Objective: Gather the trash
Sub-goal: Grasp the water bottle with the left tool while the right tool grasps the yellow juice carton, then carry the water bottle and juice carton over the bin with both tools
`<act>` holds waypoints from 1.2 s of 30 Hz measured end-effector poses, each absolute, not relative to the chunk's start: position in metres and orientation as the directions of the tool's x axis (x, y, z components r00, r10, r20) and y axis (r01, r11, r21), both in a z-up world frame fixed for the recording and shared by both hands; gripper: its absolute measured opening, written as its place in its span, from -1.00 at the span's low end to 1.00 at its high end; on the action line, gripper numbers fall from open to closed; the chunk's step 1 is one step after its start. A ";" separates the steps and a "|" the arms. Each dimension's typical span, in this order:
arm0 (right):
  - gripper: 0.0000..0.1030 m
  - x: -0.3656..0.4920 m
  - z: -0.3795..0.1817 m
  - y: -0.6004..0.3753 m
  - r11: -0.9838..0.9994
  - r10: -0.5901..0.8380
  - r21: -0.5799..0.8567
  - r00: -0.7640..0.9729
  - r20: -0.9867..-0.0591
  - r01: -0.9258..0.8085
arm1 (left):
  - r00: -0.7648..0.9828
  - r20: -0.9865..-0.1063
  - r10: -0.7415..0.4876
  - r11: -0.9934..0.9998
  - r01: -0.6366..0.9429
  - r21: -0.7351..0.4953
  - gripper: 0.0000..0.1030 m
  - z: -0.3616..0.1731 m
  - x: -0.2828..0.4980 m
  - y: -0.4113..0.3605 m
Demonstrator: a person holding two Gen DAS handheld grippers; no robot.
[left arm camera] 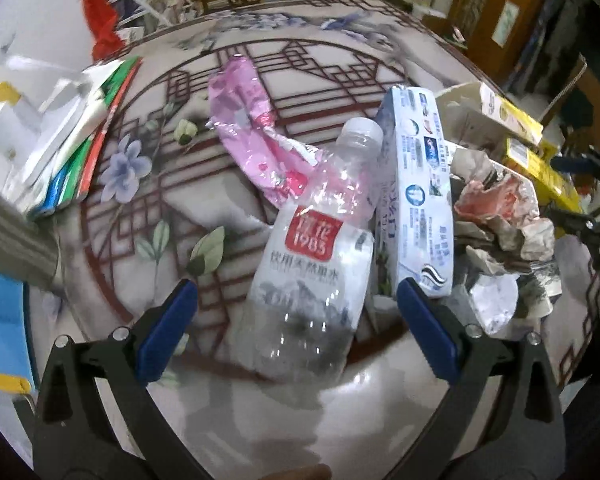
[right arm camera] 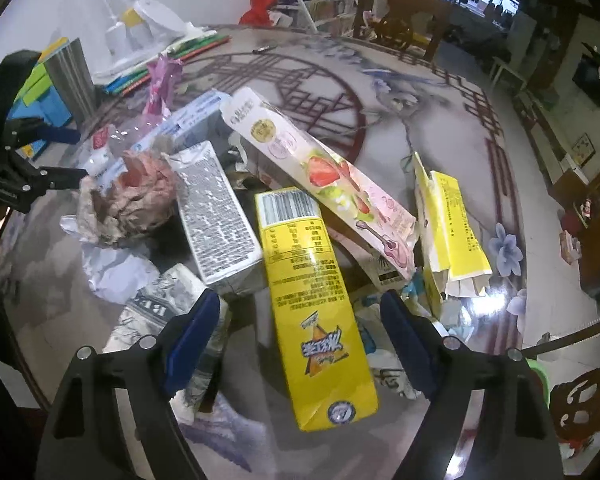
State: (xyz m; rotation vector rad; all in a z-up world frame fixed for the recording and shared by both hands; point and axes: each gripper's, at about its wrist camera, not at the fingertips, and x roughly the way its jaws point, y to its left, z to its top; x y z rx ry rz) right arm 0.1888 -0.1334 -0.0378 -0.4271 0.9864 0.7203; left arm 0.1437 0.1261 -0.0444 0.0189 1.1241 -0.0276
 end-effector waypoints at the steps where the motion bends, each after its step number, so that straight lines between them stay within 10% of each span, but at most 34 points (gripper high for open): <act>1: 0.45 0.192 -0.040 -0.133 0.696 0.349 -0.007 0.346 -0.871 -0.718 | 0.426 -0.905 -0.011 0.999 0.036 0.005 0.89 -0.045 0.146 0.126; 14: 0.16 0.197 -0.056 -0.121 0.668 0.314 -0.011 0.296 -0.902 -0.744 | 0.366 -0.930 -0.038 0.998 0.058 -0.017 0.54 -0.068 0.171 0.129; 17: -0.07 0.199 -0.057 -0.121 0.673 0.307 -0.018 0.301 -0.903 -0.739 | 0.355 -0.934 -0.047 0.998 0.064 -0.026 0.18 -0.072 0.175 0.128; 36: -0.30 0.182 -0.036 -0.136 0.688 0.357 0.000 0.338 -0.870 -0.726 | 0.495 -0.863 -0.103 0.988 -0.052 -0.148 0.09 -0.023 0.132 0.139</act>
